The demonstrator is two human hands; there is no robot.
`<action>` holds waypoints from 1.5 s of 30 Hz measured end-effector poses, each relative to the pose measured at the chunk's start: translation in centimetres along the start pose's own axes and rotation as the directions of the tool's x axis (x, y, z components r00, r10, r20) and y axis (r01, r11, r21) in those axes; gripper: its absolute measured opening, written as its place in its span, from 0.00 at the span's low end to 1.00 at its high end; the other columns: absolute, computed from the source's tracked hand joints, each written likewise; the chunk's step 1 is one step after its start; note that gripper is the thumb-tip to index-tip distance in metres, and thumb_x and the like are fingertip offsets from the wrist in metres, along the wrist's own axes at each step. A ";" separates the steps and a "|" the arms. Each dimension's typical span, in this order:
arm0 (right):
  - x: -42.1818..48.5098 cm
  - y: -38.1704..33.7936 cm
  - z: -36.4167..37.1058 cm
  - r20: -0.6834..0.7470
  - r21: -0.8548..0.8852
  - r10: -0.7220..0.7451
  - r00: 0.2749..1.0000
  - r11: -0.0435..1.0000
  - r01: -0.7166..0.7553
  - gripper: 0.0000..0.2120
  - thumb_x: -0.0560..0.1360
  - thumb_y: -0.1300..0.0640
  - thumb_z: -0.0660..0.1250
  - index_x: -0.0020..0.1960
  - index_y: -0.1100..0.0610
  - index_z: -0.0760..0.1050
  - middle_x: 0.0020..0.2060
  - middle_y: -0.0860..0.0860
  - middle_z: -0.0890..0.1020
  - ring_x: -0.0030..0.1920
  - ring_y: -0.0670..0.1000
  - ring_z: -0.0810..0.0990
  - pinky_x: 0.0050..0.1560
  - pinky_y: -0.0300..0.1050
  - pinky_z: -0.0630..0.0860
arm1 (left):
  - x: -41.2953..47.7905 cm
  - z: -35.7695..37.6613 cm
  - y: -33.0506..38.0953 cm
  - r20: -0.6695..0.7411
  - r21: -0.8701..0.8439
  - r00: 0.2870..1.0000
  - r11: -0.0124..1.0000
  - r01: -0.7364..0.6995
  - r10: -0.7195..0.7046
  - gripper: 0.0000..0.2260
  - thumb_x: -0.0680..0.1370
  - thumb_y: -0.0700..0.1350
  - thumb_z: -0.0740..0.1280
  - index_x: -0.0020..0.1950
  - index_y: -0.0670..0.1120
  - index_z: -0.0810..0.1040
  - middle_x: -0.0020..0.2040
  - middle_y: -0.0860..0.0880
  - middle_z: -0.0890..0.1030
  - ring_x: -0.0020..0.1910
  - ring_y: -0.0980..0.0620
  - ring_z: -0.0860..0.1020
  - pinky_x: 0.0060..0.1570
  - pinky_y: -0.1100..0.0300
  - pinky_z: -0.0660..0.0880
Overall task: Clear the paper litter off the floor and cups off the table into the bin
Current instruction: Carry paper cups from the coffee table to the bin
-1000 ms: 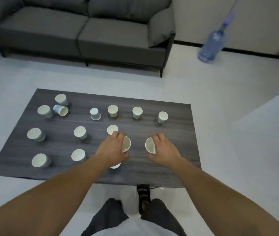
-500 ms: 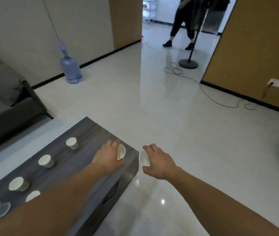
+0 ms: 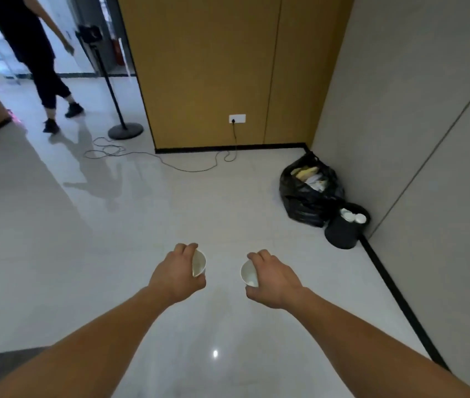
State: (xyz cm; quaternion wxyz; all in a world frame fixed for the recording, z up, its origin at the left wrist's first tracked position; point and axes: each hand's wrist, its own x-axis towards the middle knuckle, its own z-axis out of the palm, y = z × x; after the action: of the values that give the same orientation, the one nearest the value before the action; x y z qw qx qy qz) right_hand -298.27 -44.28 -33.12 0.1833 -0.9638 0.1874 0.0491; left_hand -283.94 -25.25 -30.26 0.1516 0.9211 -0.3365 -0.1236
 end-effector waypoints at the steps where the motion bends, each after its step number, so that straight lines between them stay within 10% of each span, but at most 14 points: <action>1: -0.7 2.3 -0.7 -0.019 0.012 0.051 0.999 0.999 -0.051 0.37 0.71 0.42 0.67 0.75 0.50 0.58 0.68 0.49 0.66 0.64 0.55 0.70 0.56 0.49 0.74 | 1.4 0.6 2.2 0.021 0.012 0.999 0.999 -0.042 0.042 0.35 0.72 0.57 0.68 0.75 0.49 0.60 0.68 0.49 0.67 0.63 0.47 0.71 0.57 0.52 0.73; 9: -3.6 16.6 -4.4 -0.117 0.154 0.402 0.908 0.911 -0.383 0.36 0.72 0.43 0.67 0.75 0.51 0.57 0.67 0.50 0.65 0.65 0.54 0.70 0.59 0.50 0.74 | 11.7 5.0 17.1 0.146 0.045 0.928 0.935 -0.353 0.343 0.34 0.72 0.57 0.68 0.75 0.49 0.60 0.69 0.50 0.67 0.63 0.47 0.70 0.59 0.54 0.72; 23: 6.6 35.5 -12.8 -0.172 0.183 0.599 0.782 0.799 -0.572 0.36 0.72 0.44 0.66 0.76 0.50 0.56 0.69 0.49 0.64 0.65 0.54 0.69 0.61 0.49 0.72 | 33.9 12.7 34.1 0.266 -0.074 0.795 0.834 -0.547 0.545 0.36 0.72 0.56 0.69 0.76 0.49 0.59 0.69 0.49 0.65 0.64 0.47 0.69 0.60 0.53 0.71; 45: 26.4 67.6 -19.4 0.009 0.266 0.620 0.784 0.754 -0.600 0.37 0.72 0.43 0.71 0.75 0.52 0.59 0.69 0.49 0.66 0.64 0.52 0.70 0.62 0.43 0.71 | 64.1 25.2 55.1 0.435 -0.153 0.752 0.864 -0.480 0.495 0.36 0.73 0.53 0.70 0.76 0.49 0.57 0.70 0.49 0.63 0.66 0.47 0.67 0.61 0.57 0.68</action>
State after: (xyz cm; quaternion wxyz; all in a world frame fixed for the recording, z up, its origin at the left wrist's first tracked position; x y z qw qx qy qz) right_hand -299.02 -118.89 -42.04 0.2717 -0.8192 0.5033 0.0433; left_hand -276.68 -112.39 -41.62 0.1092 0.7428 -0.5887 -0.2996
